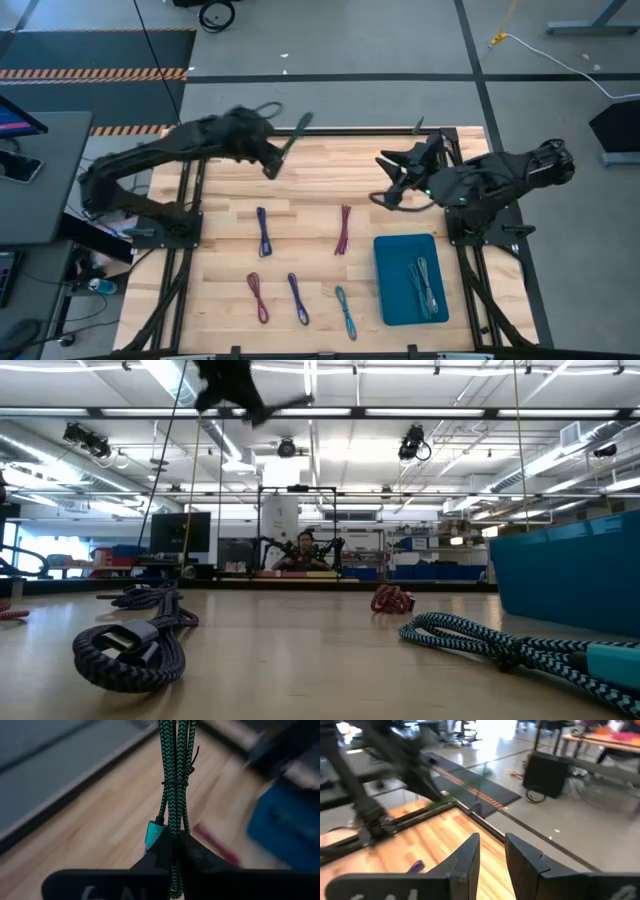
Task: Pick and place USB-C Cables
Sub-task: Put the green charger cable into the blue bin
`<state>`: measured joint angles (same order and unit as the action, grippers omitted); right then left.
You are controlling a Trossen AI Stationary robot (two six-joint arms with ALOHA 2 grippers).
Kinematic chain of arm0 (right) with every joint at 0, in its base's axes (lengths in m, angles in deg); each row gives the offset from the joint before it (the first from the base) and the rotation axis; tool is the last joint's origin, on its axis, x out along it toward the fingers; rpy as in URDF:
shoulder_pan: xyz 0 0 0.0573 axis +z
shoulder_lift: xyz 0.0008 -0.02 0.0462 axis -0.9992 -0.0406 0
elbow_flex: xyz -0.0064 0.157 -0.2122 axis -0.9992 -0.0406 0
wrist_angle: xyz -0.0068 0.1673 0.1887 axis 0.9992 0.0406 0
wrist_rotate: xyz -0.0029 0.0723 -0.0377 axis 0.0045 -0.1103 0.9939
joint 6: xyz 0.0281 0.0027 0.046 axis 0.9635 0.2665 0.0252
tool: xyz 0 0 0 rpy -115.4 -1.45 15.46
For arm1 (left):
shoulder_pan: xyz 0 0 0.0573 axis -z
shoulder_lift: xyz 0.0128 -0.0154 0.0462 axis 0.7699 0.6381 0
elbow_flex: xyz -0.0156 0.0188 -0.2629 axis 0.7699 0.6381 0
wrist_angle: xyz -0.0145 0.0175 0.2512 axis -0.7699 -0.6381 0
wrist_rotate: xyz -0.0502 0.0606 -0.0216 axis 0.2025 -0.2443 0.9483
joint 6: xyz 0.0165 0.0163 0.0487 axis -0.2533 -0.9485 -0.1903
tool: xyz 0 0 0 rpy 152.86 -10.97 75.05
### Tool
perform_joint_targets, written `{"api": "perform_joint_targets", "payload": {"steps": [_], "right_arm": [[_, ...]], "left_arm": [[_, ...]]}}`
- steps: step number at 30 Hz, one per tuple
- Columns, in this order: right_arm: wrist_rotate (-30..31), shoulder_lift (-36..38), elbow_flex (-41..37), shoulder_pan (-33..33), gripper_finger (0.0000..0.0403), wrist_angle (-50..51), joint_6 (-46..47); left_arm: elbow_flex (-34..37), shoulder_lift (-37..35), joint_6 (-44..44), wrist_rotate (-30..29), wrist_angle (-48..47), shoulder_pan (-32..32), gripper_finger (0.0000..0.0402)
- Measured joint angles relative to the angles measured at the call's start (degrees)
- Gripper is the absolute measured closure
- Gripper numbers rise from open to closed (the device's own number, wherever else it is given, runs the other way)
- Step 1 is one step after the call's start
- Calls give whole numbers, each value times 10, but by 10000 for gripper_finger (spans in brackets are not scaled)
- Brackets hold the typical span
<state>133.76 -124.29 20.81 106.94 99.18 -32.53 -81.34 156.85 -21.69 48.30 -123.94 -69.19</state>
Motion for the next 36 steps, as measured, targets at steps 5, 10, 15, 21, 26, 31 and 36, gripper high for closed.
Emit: {"api": "perform_joint_targets", "payload": {"steps": [5,10,15,21,26,31,36], "right_arm": [[-79,-1,-73,-68,306,-158,-41],[-269,-5,-153,-136,306,-451,-162],[-395,-18,-197,-196,306,-548,-130],[-520,-79,-211,-250,288,-631,-59],[-594,-149,-198,-270,248,-723,-20],[-613,-180,-160,-274,198,-725,-19],[-637,-183,-140,-275,168,-726,-56]], "left_arm": [[0,-65,0,-1,19,34,388],[0,-81,-1,-2,14,64,388],[0,-82,-1,-2,15,87,388],[0,-82,-1,-2,21,109,388],[0,-82,0,-2,23,117,388],[0,-82,0,-2,22,118,388],[0,-82,0,-2,24,118,388]]}}
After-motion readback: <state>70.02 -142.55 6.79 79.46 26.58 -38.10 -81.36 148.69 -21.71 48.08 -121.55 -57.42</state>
